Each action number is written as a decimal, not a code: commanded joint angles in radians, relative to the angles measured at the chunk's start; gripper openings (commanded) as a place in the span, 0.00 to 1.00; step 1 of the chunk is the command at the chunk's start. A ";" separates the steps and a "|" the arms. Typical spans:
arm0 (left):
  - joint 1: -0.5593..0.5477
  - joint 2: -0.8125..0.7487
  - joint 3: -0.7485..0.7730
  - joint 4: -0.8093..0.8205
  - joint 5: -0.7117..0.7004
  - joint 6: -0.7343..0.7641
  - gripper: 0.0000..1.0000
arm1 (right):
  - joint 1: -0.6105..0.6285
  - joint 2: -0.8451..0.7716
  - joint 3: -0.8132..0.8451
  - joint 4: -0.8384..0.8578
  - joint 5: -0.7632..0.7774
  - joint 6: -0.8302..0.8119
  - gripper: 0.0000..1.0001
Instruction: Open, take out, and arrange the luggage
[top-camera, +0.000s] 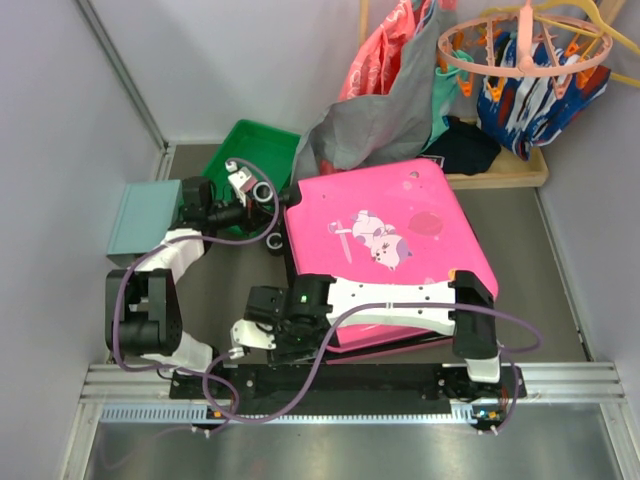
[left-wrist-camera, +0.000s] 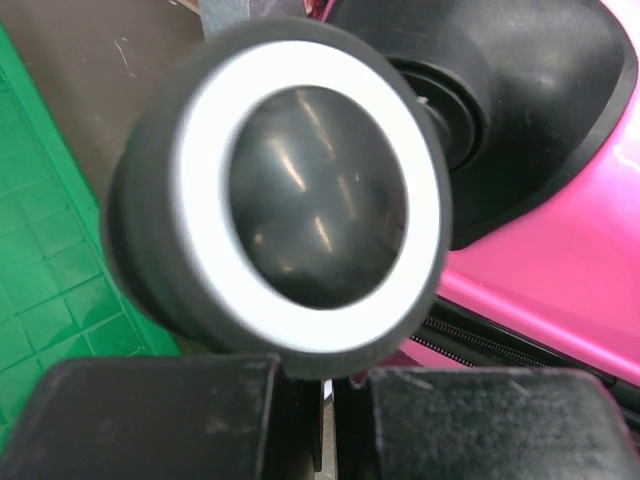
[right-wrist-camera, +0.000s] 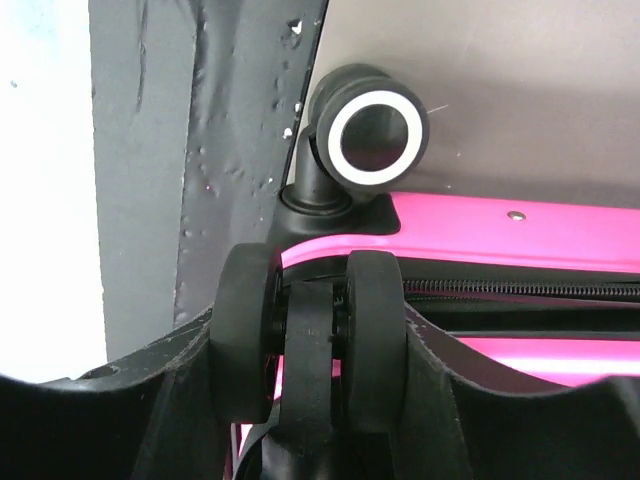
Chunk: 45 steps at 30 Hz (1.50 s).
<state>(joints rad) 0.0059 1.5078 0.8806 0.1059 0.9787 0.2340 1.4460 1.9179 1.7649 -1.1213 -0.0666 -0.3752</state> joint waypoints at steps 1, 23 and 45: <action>0.017 0.018 0.096 0.164 -0.101 0.008 0.00 | 0.043 -0.034 0.001 -0.209 -0.116 0.033 0.30; 0.014 0.112 0.181 0.294 -0.063 -0.113 0.00 | 0.206 -0.253 -0.204 -0.322 -0.608 0.217 0.00; -0.055 -0.092 -0.114 0.489 0.112 -0.131 0.00 | 0.214 -0.295 -0.234 -0.192 -0.397 0.228 0.57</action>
<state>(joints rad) -0.0803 1.5452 0.7799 0.4496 1.1259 -0.0029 1.6173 1.6222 1.4689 -1.2030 -0.3290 -0.2977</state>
